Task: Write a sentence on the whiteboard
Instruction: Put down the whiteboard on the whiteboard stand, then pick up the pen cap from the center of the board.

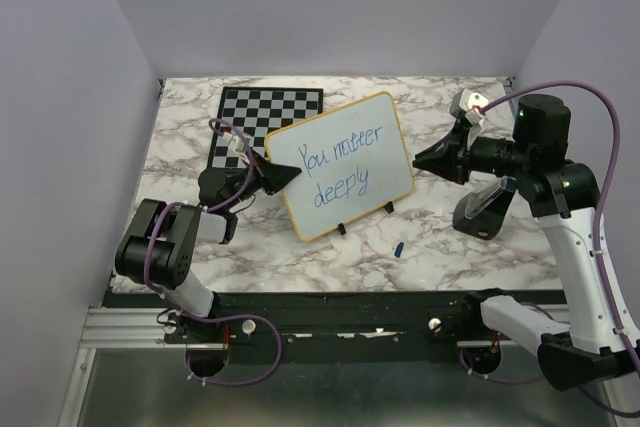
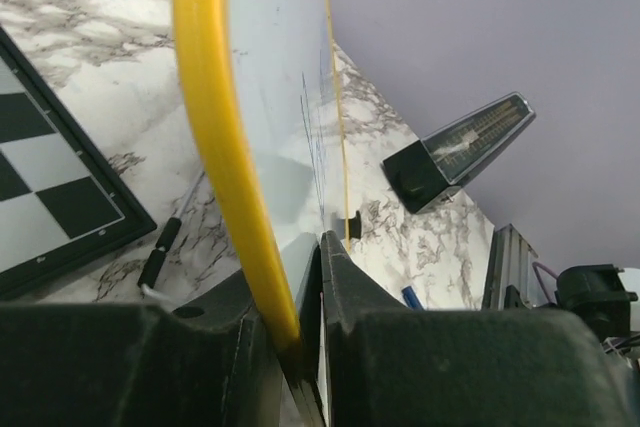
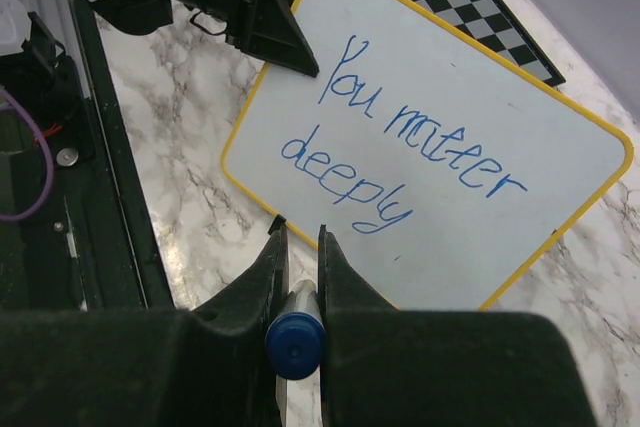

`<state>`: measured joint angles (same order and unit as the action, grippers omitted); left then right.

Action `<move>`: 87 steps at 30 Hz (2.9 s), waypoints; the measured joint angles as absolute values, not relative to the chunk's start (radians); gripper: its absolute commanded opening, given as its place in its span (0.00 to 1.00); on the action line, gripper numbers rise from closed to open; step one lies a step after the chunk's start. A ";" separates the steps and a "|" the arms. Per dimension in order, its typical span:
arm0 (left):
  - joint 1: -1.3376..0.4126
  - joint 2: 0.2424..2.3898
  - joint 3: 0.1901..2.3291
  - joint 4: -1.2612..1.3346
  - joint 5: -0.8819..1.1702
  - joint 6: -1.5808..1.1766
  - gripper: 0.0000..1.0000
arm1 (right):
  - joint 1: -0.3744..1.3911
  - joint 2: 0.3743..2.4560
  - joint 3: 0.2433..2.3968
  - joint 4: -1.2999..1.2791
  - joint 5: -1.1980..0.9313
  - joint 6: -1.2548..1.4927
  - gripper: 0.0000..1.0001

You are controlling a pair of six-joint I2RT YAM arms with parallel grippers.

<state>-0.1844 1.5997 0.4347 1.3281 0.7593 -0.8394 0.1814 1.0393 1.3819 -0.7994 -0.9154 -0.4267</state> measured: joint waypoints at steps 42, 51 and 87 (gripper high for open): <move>-0.087 0.927 0.279 1.084 0.484 -0.673 0.98 | 0.181 0.979 1.355 -0.801 -0.943 -0.422 0.01; -0.486 0.775 0.675 0.279 0.412 -0.564 0.78 | 0.069 0.930 1.274 -0.770 -0.897 -0.341 0.01; -1.235 2.113 1.583 -0.535 -0.202 -0.606 0.44 | -0.227 0.930 1.186 -0.636 -0.840 -0.154 0.01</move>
